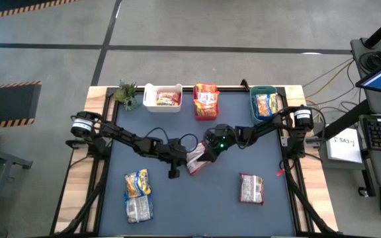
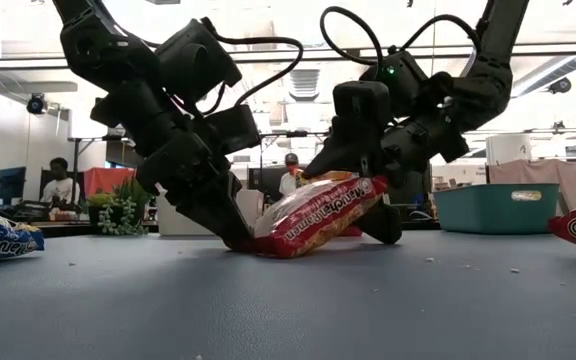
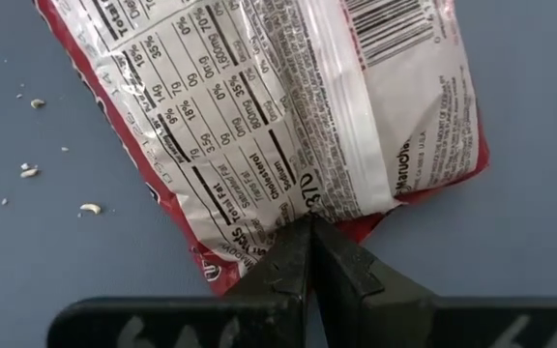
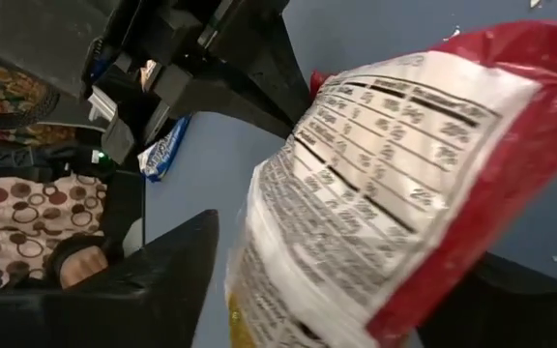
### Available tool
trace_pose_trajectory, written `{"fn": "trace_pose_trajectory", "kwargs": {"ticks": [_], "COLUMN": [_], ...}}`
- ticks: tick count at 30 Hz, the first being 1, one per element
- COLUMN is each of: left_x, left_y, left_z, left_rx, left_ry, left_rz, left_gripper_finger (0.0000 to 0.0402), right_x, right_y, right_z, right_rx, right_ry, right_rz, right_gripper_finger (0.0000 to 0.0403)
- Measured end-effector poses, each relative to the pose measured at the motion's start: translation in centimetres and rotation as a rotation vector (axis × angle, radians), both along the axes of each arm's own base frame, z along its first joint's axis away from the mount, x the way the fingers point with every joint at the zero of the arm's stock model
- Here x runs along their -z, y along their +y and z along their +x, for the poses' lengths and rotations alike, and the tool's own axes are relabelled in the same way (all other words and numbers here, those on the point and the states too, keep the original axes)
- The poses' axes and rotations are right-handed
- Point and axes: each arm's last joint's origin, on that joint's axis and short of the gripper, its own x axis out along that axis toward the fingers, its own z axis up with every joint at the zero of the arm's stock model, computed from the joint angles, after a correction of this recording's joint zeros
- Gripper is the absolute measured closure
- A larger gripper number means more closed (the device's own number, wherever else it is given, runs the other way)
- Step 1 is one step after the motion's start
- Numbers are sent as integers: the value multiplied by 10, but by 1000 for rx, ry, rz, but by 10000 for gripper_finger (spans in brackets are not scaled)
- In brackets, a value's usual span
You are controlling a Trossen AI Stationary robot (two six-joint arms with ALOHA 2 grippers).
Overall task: Sort Maruchan noodles
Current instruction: Put the top red noodle pack into the white bin
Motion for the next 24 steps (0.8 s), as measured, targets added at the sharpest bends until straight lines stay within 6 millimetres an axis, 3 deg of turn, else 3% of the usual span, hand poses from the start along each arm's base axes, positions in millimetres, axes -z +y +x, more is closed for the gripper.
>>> {"fn": "trace_pose_trajectory", "kwargs": {"ticks": [11, 17, 24], "left_x": [-3, -22, -67], "left_y": [0, 3, 7], "left_z": [0, -11, -29], "left_rx": [1, 5, 20], "left_ry": [-9, 12, -53], "left_rz": [-1, 77, 211], "left_gripper_finger": [402, 402, 402], "right_x": [-1, -6, -21], "right_y": [0, -2, -7], "right_z": [0, -1, -2], "right_rx": [2, 9, 39], "right_ry": [2, -12, -73], "right_rz": [1, -5, -57], "right_gripper_finger": [245, 257, 259]}}
